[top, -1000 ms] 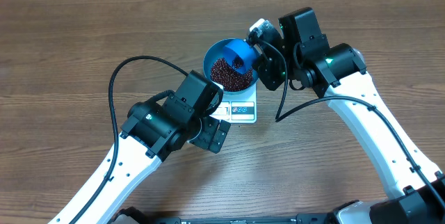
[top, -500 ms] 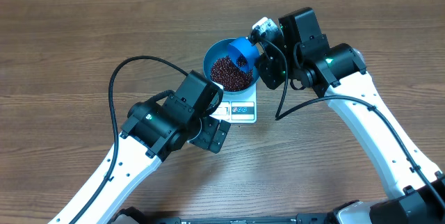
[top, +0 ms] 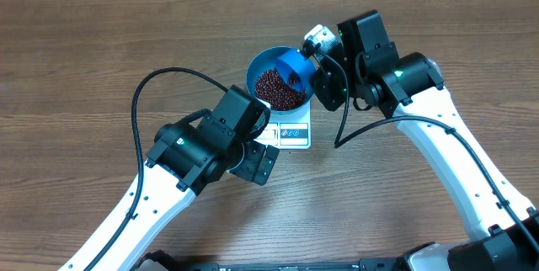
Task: Scoop item into bowl and weigh 150g on scale
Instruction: 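Keep tipping the blue scoop over the bowl to trickle beans in, then lift the scoop away from the bowl and carry it right toward the tub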
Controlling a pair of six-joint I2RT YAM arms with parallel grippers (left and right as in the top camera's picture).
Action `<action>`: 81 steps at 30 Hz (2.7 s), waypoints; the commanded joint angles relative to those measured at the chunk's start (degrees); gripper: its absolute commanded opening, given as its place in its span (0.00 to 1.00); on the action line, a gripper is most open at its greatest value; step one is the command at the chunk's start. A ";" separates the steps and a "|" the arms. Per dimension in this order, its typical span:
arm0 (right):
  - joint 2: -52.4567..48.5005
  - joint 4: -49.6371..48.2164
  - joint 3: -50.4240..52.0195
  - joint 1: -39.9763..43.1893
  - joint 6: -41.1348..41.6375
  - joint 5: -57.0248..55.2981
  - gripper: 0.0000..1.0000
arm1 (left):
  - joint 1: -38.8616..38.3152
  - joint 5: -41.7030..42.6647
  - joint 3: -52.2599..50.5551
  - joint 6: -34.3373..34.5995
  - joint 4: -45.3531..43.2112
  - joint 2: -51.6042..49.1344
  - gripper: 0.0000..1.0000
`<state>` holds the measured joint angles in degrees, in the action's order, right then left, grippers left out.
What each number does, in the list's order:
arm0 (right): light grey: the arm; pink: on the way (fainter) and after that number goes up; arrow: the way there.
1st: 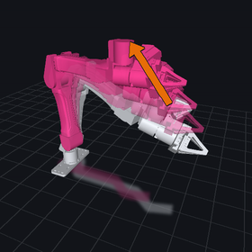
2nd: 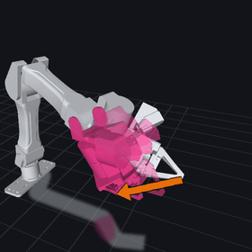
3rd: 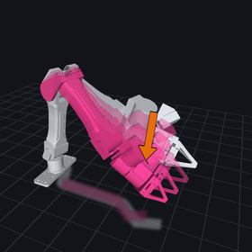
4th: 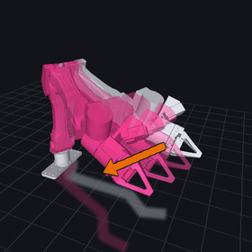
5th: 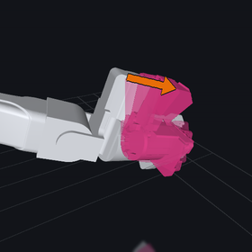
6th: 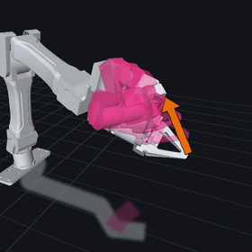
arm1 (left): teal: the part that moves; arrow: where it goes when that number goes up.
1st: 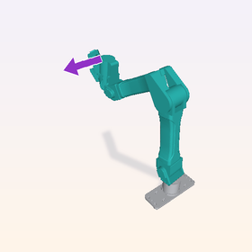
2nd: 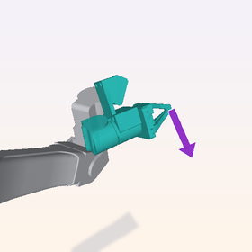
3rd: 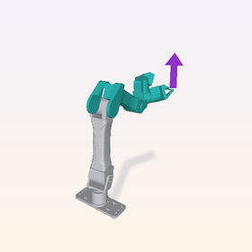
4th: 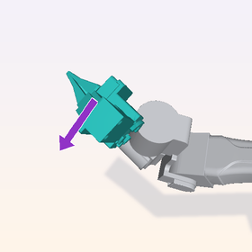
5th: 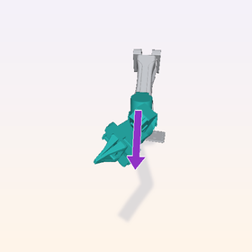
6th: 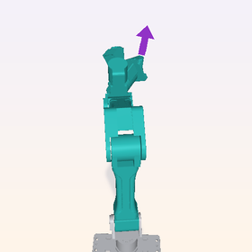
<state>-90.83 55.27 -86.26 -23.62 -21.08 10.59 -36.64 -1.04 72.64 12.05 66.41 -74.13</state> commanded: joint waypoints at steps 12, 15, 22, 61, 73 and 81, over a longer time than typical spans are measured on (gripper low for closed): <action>-0.13 -0.68 -1.44 0.24 -1.03 1.07 0.04 | 0.35 0.48 0.44 0.79 -0.02 1.07 0.99; -0.13 0.17 -1.44 0.22 -2.86 1.20 0.04 | 0.35 0.48 0.44 0.79 -0.02 1.07 0.99; -0.13 -0.13 -1.44 0.24 -2.75 1.25 0.04 | 0.35 0.48 0.44 0.79 -0.02 1.07 1.00; -0.13 -0.72 -1.44 0.46 -1.20 1.90 0.04 | 0.35 0.48 0.44 0.79 -0.02 1.07 1.00; -1.84 0.68 -0.90 11.50 6.40 28.41 0.04 | 0.35 0.48 0.44 0.81 -0.02 1.07 1.00; -4.68 1.68 0.44 26.14 9.38 54.69 0.04 | 0.35 0.48 0.44 0.79 -0.02 1.07 1.00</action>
<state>-95.31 56.69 -86.02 -1.80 -13.63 54.19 -36.64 -1.04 72.64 12.03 66.41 -74.13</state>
